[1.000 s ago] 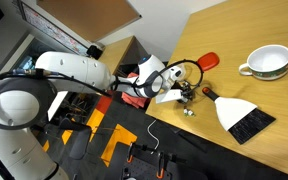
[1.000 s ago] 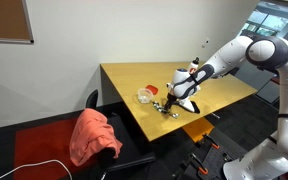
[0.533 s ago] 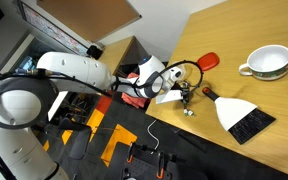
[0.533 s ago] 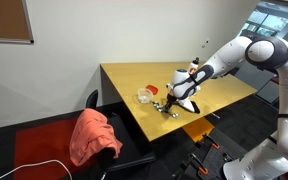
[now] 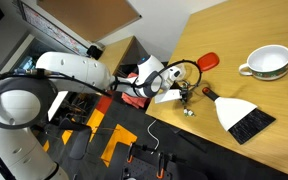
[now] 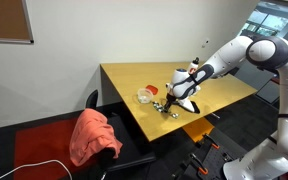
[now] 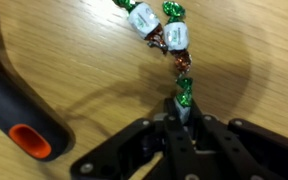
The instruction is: Remove the red lid from the bowl, place one piece of candy in the bowl, put the red lid back on the bowl
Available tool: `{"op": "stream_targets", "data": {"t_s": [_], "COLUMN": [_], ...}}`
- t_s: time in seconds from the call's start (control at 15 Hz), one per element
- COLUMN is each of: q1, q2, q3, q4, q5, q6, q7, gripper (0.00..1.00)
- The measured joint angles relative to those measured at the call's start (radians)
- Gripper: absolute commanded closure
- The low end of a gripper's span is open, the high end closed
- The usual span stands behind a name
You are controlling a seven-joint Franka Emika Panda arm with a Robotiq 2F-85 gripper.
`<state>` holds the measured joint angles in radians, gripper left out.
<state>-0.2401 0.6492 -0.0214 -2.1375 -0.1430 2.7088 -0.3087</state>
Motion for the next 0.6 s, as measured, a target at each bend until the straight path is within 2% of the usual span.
{"op": "stream_targets", "data": {"t_s": [0.27, 0.6], "q1": [0.000, 0.004], "q2": [-0.045, -0.127], "q3": [0.027, 0.054], "q4": [-0.008, -0.012], "q5": [0.017, 0.061], "q6": [-0.030, -0.123], "q7": [0.000, 0.000], "gripper": [0.97, 0.97]}}
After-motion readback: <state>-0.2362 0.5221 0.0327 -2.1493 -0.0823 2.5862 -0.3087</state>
